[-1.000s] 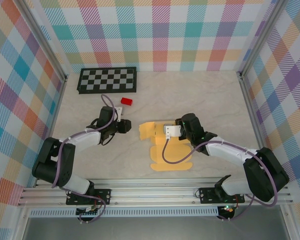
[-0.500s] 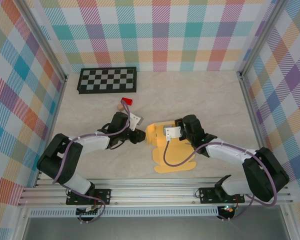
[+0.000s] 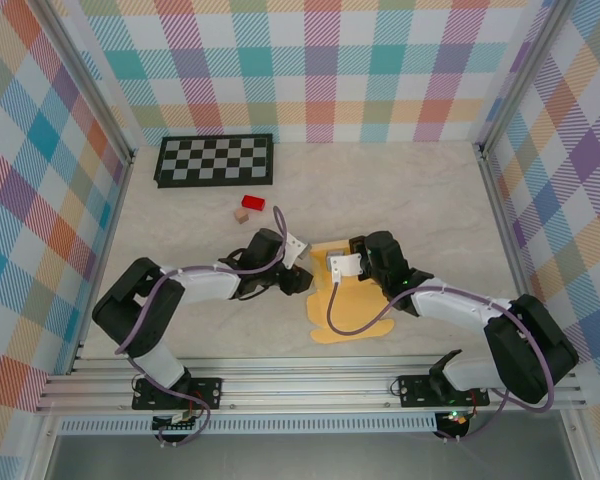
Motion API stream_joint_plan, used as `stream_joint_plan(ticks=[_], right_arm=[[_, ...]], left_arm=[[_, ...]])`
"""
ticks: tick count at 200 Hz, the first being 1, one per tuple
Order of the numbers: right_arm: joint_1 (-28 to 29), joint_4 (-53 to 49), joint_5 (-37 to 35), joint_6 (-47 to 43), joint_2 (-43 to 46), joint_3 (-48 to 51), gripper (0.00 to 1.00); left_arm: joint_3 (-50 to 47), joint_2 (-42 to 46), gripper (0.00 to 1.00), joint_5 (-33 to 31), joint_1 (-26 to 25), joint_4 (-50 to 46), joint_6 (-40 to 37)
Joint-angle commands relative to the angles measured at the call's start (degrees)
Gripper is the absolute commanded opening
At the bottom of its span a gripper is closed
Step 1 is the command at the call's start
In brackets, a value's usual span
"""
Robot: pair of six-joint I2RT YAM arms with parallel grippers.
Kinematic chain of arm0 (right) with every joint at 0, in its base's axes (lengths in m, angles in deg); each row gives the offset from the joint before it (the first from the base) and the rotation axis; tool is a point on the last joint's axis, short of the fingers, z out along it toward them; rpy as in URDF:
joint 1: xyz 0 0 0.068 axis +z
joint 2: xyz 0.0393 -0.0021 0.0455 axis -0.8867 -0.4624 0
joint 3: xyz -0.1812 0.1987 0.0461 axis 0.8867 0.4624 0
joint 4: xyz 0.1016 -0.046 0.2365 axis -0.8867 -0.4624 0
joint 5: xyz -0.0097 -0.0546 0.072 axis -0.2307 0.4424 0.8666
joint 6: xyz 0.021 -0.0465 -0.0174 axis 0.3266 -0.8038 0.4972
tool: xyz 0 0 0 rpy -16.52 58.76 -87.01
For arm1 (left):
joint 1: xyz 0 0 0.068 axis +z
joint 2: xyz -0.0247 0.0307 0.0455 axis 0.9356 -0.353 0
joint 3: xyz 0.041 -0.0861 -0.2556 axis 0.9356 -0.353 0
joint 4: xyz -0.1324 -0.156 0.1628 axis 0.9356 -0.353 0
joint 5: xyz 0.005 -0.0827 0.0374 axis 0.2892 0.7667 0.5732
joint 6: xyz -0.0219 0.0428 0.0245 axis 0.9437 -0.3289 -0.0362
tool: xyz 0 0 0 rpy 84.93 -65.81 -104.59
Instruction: Fold the paper box
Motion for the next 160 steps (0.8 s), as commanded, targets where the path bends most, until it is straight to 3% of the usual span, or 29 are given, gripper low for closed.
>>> stream_joint_plan(ticks=[1, 41, 90, 160], right_arm=[[0.9, 3.6, -0.3, -1.7, 0.3, 0.8, 0.0], [1.1, 2.3, -0.7, -1.4, 0.8, 0.9, 0.0], [1.1, 0.9, -0.9, -0.8, -0.1, 0.6, 0.0], [1.3, 3.4, -1.2, -2.2, -1.2, 2.4, 0.0]], left_arm=[[2.2, -2.0, 0.41, -5.4, -1.3, 2.7, 1.9], [2.5, -3.8, 0.46, -13.7, -1.8, 6.0, 8.8], [-0.9, -0.7, 0.51, -12.1, -3.4, 13.5, 9.6], [-2.9, 1.5, 0.51, -9.3, -3.6, 14.1, 6.6]])
